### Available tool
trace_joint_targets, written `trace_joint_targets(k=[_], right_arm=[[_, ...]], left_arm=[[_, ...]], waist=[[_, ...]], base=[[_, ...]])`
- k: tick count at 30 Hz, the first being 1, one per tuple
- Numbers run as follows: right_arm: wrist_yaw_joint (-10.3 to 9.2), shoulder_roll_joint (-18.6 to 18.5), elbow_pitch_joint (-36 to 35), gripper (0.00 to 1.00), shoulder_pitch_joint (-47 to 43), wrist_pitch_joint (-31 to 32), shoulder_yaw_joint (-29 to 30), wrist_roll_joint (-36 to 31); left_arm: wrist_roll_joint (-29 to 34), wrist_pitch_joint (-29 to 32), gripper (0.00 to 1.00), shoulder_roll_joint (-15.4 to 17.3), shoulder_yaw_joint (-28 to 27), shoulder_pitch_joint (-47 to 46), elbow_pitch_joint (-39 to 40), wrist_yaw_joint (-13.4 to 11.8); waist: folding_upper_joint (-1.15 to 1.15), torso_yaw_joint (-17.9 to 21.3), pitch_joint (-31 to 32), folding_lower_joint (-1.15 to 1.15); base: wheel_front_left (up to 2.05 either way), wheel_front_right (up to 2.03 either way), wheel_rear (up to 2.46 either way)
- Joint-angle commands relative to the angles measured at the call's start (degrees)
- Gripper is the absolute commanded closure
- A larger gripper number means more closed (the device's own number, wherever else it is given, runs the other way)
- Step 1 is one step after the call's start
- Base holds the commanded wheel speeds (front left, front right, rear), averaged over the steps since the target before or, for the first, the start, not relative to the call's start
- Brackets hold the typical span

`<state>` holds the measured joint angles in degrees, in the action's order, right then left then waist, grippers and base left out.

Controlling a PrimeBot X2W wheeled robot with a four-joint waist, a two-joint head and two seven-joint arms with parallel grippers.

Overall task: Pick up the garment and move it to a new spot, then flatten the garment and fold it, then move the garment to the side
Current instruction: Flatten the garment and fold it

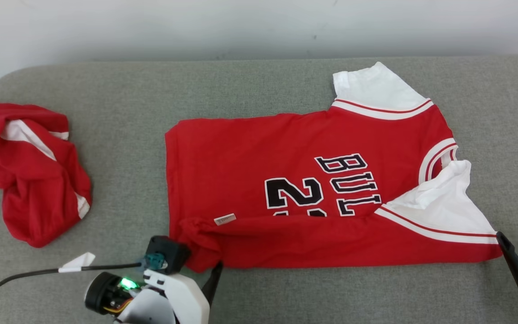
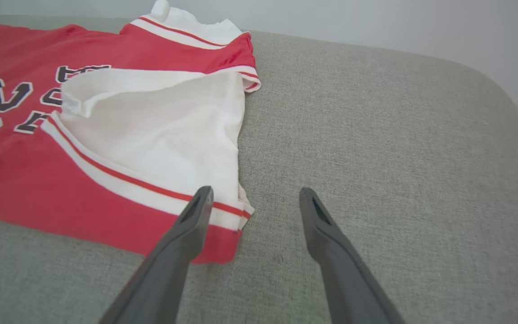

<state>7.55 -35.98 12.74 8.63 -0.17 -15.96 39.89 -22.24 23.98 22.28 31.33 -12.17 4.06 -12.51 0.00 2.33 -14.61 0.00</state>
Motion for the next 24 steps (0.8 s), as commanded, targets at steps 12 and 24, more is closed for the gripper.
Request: trace_joint_targets(k=[12, 24], right_arm=[[-0.14, 2.6, 4.73, 0.0, 3.2, -1.18, -3.35, -0.2], [-0.14, 2.84, 7.0, 0.0, 4.66, 0.62, -6.99, 2.55]], left_arm=[[1.78, -2.13, 0.0, 0.04, -0.33, -2.48, -4.92, -1.1], [1.97, -2.6, 0.0, 0.27, -0.42, -3.21, -7.09, -1.88]], waist=[[0.0, -0.08, -1.79, 0.0], [0.0, -0.98, -3.1, 0.0]], base=[[0.0, 0.0, 0.0], [0.0, 0.0, 0.0]])
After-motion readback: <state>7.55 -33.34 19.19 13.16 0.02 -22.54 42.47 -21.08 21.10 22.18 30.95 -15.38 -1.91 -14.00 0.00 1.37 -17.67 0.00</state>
